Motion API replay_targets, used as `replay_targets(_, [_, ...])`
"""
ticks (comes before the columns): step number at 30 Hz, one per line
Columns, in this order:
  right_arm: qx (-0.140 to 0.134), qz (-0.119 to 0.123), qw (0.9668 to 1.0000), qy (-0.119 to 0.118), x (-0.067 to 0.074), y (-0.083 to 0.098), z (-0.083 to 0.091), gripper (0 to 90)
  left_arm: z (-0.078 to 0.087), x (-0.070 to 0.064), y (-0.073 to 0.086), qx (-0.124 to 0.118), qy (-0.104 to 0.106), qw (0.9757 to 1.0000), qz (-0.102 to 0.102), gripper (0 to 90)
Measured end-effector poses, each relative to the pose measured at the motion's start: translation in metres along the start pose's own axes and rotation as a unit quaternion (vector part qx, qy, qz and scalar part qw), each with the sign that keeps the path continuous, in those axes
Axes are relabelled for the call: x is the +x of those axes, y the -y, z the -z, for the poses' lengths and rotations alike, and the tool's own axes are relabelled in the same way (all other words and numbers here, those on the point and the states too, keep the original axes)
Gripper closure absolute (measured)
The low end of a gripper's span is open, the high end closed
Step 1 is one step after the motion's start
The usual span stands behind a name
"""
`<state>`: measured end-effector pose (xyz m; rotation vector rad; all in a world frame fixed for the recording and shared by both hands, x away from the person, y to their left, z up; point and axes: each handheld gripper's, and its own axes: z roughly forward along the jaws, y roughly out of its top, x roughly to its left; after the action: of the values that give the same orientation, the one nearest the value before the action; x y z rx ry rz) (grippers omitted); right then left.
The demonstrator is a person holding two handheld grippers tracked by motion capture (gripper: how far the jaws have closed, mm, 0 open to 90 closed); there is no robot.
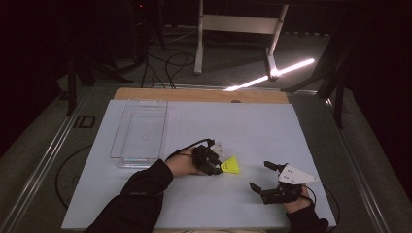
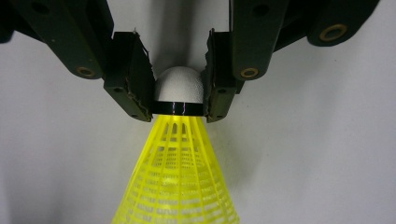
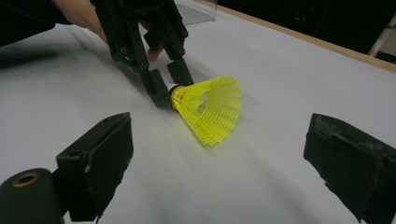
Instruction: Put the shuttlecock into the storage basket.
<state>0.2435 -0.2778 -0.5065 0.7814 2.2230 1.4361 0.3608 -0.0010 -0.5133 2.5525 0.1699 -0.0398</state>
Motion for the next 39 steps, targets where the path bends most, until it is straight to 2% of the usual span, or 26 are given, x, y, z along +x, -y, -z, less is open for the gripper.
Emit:
replay_targets(17, [0.001,0.001,1.0000,0.000,0.000,0.000,0.000,8.5,-0.001,0.003,-0.005,0.019,0.008,0.9998,-0.005,65.4])
replay_targets(22, [0.002,0.001,1.0000,0.001,0.000,0.000,0.000,8.5,0.002,0.003,-0.007,0.023,0.022,0.9995,-0.009,65.5])
replay_targets(28, [0.002,0.000,1.0000,0.008,-0.001,0.000,0.001,9.3,0.012,0.003,-0.012,0.021,0.026,0.9994,-0.013,65.6])
replay_targets(31, [0.004,-0.006,0.9999,0.010,-0.002,0.000,0.002,9.3,0.023,0.004,-0.016,0.023,0.026,0.9992,-0.018,65.6])
replay_targets(36, [-0.014,-0.009,0.9998,0.014,-0.004,-0.001,0.006,9.3,0.035,0.005,-0.018,0.026,0.027,0.9991,-0.022,65.6])
replay_targets(37, [-0.014,-0.009,0.9998,0.014,-0.004,-0.001,0.006,9.3,0.037,0.005,-0.018,0.027,0.033,0.9989,-0.020,65.6])
replay_targets(39, [-0.015,-0.011,0.9997,0.013,-0.005,-0.001,0.006,9.3,0.041,0.005,-0.018,0.028,0.033,0.9988,-0.022,65.6])
